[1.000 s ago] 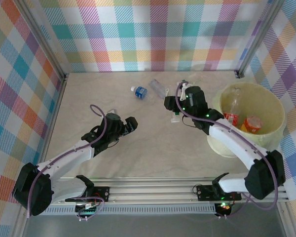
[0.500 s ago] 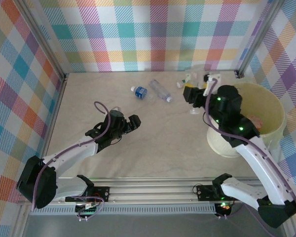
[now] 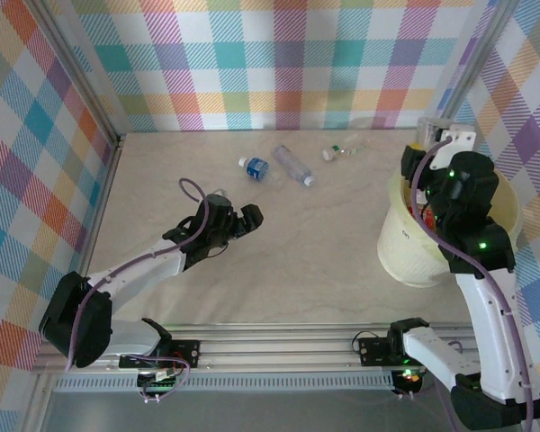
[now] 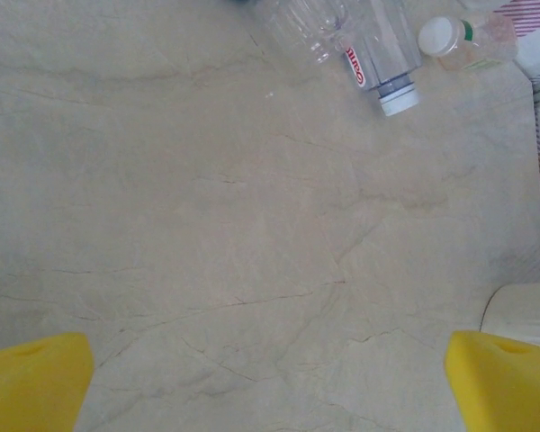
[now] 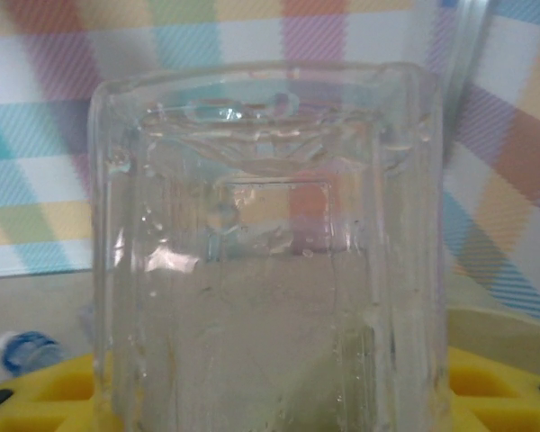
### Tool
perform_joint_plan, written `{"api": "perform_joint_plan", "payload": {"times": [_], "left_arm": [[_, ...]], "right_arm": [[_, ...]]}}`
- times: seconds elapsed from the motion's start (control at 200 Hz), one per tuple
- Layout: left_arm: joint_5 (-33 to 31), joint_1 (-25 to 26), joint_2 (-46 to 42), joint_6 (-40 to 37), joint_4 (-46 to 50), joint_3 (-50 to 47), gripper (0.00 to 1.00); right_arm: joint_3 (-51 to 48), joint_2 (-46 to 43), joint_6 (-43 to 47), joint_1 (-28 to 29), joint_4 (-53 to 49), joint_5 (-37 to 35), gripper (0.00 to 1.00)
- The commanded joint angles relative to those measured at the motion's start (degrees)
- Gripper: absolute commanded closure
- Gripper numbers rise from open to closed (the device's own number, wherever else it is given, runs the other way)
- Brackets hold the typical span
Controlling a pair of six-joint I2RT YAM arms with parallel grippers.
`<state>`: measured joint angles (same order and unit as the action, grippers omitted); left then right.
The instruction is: Put the plastic bottles in the bin
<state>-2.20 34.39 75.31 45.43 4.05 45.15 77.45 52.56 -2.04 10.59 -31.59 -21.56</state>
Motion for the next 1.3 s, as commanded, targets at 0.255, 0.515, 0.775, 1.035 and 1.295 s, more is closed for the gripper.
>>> {"api": "perform_joint_plan", "payload": {"times": [0.255, 0.515, 0.775, 1.035, 1.295], "left_arm": [[1.31, 0.76, 1.12, -0.36, -1.06, 2.34, 0.0], [0.43, 0.76, -0.14, -0.44, -0.1, 1.7, 0.0], [1.01, 0.78, 0.5, -0.24, -0.79, 1.7, 0.0], [0.53, 0.89, -0.09, -0.43, -0.35, 0.97, 0.0], [0.22, 0.94, -1.0, -0.42, -0.8, 0.14, 0.0]], "right_arm": [[-0.41, 0.05, -0.25, -10.73, -6.11, 3.5, 1.0], [-3.26, 2.09, -2.25, -18.98, -1.68, -0.3, 0.93], [-10.32, 2.26, -5.28, -23.38, 16.01, 1.76, 0.85], [-14.4, 4.79, -5.54, -24.49, 24.09, 3.38, 0.84], [-16.1, 5.98, -5.63, -25.95, 25.61, 8.37, 0.35]]}}
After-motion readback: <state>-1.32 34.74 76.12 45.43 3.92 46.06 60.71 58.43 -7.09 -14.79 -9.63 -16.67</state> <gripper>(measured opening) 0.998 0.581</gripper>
